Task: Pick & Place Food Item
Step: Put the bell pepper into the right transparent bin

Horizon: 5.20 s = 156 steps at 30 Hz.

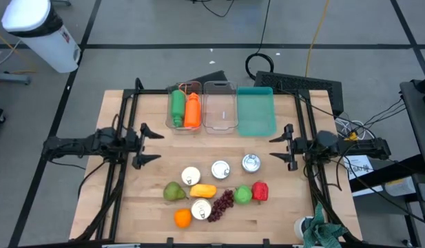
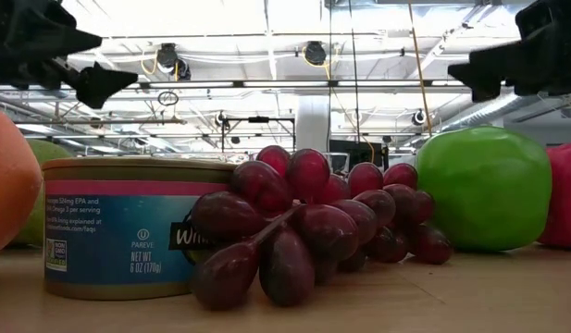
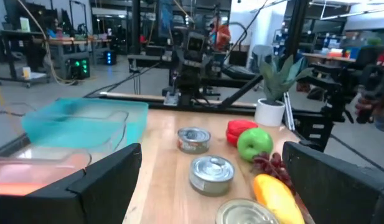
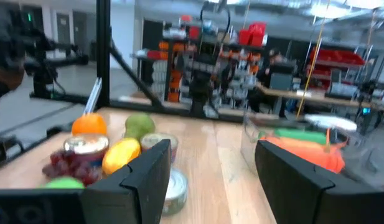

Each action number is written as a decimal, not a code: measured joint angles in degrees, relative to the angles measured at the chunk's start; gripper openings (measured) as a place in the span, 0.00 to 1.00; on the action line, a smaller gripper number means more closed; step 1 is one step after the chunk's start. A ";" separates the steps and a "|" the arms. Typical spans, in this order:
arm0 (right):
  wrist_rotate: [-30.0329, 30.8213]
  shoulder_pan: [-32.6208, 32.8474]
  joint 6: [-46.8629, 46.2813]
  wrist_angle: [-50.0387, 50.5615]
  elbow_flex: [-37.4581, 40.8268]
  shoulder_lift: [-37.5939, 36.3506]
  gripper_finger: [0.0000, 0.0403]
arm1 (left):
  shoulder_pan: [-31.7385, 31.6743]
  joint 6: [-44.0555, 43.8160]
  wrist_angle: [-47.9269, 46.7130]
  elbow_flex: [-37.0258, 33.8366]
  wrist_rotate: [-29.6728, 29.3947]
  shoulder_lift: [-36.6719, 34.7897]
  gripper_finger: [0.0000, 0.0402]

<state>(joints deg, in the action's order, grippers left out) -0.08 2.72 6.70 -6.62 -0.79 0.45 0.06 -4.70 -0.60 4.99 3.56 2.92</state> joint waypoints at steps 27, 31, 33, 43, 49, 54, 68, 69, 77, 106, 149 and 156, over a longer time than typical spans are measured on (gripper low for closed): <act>-5.97 0.00 -28.76 -12.41 0.02 0.00 0.54 | -0.07 0.31 1.86 -4.06 0.42 1.14 0.99; -5.37 0.00 -30.63 -14.25 0.02 0.19 0.54 | -0.07 -0.39 1.84 -4.06 0.41 1.19 0.99; -4.43 0.02 -32.80 -17.62 0.02 0.87 0.54 | -0.07 -0.10 1.84 -4.06 0.41 1.20 0.99; -9.00 10.80 -26.30 -43.25 -0.11 17.45 0.54 | -0.07 -0.15 1.79 -4.04 0.41 1.20 0.99; -8.87 21.91 -11.72 -48.53 -5.40 34.60 0.54 | -0.07 -0.22 1.78 -4.04 0.41 1.20 0.99; -9.18 28.46 0.86 -49.68 -13.03 48.52 0.54 | -0.07 -0.27 1.82 -4.04 0.36 1.20 0.99; 17.47 34.30 -4.82 -29.15 -31.98 62.35 0.61 | -0.07 -0.25 2.07 -4.04 0.41 1.20 0.99; 20.70 35.11 -5.20 -24.15 -34.28 62.94 0.64 | -0.07 -0.24 2.08 -4.04 0.41 1.20 0.99; 24.92 39.69 -11.54 2.95 -49.40 69.00 0.82 | -0.07 -0.23 2.10 -4.04 0.41 1.20 0.99; 25.60 42.40 -36.01 35.83 -51.34 82.78 0.81 | -0.07 -0.21 2.19 -4.04 0.41 1.20 0.99; 22.76 41.97 -43.71 23.79 -41.58 82.84 0.72 | -0.07 -0.23 2.16 -4.04 0.41 1.20 0.99; 21.50 41.97 -43.60 23.69 -41.41 80.64 0.72 | -0.07 -0.21 2.16 -4.04 0.41 1.20 0.99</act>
<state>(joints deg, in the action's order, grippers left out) 21.43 44.69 -36.91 17.07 -42.21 81.08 -0.01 -4.91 1.56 0.95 3.97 4.12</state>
